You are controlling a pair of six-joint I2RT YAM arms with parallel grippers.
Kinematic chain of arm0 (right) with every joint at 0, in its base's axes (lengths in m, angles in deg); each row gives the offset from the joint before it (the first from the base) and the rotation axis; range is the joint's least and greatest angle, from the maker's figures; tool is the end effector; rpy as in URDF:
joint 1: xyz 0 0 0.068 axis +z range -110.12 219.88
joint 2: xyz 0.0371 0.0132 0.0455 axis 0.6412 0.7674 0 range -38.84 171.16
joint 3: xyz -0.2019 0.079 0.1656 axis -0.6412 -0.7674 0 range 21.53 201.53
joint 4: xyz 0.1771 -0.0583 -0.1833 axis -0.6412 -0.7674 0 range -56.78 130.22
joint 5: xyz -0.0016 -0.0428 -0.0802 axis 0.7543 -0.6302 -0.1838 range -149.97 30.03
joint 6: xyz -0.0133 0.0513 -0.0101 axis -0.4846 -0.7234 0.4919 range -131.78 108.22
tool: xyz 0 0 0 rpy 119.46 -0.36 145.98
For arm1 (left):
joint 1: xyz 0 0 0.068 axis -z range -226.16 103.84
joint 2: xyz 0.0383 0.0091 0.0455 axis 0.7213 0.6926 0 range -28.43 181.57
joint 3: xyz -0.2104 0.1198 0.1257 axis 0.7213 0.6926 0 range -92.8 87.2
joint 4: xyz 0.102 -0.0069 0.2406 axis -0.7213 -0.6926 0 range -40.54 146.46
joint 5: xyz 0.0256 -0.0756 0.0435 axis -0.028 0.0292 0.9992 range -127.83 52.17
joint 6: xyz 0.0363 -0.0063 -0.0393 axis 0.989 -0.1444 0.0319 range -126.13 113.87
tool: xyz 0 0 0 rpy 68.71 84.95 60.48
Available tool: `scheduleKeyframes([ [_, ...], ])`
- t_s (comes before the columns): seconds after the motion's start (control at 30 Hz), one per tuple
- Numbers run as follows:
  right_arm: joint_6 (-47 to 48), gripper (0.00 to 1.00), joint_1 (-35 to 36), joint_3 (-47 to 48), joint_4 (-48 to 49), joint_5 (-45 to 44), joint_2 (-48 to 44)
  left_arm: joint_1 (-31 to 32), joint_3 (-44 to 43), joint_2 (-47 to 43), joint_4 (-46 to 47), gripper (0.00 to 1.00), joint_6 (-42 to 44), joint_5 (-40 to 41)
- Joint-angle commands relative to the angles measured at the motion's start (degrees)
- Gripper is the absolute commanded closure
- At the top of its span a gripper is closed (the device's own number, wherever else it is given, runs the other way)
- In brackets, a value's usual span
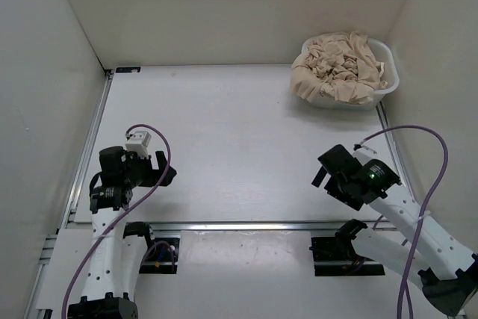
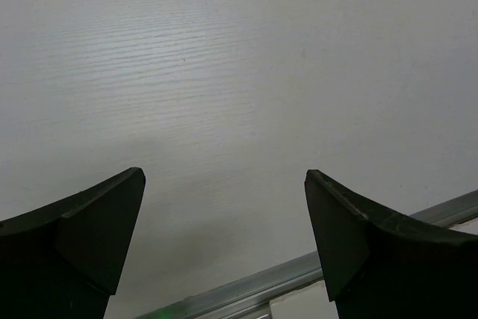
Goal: Fold and stack the trousers
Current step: Grab the trousers from the pile
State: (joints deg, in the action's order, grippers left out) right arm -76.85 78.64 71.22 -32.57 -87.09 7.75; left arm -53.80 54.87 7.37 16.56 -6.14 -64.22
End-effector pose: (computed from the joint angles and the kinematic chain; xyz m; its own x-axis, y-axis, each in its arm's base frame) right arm 0.1012 0.0604 0.2793 -0.7017 0.4718 -0.5339 0.4803 0.8667 0.1347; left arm 0.1319 0.0018 0.2405 -0.6805 -0.0914 -0.7270 0.2010 0.9308 -0.3053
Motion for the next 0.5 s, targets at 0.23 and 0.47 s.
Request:
scheduleKeyframes([
  [0.23, 25.1, 0.01, -5.3, 36.4, 4.6, -15.4, 23.9, 1.4, -8.1, 5.4, 2.8, 0.00, 0.0, 1.7],
  [0.47, 39.8, 0.01, -27.2, 66.9, 24.3, -5.2, 45.0, 1.9, -22.1, 13.0, -1.4, 0.00, 0.0, -9.5],
])
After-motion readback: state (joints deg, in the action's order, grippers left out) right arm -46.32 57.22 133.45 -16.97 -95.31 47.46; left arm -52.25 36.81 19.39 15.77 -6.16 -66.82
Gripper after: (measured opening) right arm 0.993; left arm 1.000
